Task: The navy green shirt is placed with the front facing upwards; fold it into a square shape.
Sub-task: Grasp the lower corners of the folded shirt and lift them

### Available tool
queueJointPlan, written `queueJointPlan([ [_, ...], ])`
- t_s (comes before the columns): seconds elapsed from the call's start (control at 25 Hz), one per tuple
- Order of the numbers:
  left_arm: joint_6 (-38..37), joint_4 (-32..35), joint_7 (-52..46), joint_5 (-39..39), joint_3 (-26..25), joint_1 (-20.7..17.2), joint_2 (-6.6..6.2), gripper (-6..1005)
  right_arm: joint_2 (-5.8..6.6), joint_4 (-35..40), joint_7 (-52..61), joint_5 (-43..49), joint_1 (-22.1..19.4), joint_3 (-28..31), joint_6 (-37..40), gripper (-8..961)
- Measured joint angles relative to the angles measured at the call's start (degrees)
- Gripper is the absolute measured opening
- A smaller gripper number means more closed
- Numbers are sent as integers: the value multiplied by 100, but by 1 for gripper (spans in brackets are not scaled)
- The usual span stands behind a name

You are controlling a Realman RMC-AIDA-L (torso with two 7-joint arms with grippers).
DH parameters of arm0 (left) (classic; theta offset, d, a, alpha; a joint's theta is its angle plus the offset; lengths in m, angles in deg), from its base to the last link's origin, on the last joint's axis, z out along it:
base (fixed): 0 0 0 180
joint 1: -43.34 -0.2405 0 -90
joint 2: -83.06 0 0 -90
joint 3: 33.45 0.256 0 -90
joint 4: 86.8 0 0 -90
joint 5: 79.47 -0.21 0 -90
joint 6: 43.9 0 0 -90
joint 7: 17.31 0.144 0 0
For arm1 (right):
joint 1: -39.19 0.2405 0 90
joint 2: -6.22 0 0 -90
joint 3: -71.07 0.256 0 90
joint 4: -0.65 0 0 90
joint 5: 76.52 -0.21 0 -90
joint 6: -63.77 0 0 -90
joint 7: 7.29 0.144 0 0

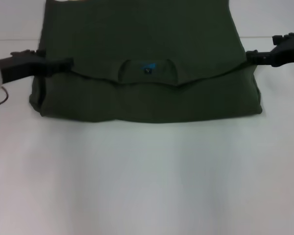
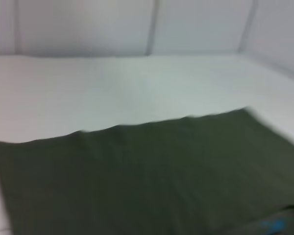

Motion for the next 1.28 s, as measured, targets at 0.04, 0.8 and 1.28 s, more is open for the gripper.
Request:
queueJointPlan([
  [0.04,-271,78,55,47,-90,-83,2,921,0,139,-43,-170,-114,2,213,917],
  [0.8,-1708,-580,2485,539,-1385,-1197,180,907,-19,-707,-3618,-3147,-1664,459,2064,915],
  [1.28,-578,-1285,3469,551,-1215,-1038,177,898,-26,-1005,-4265,-2629,-1614,452,2926,914],
])
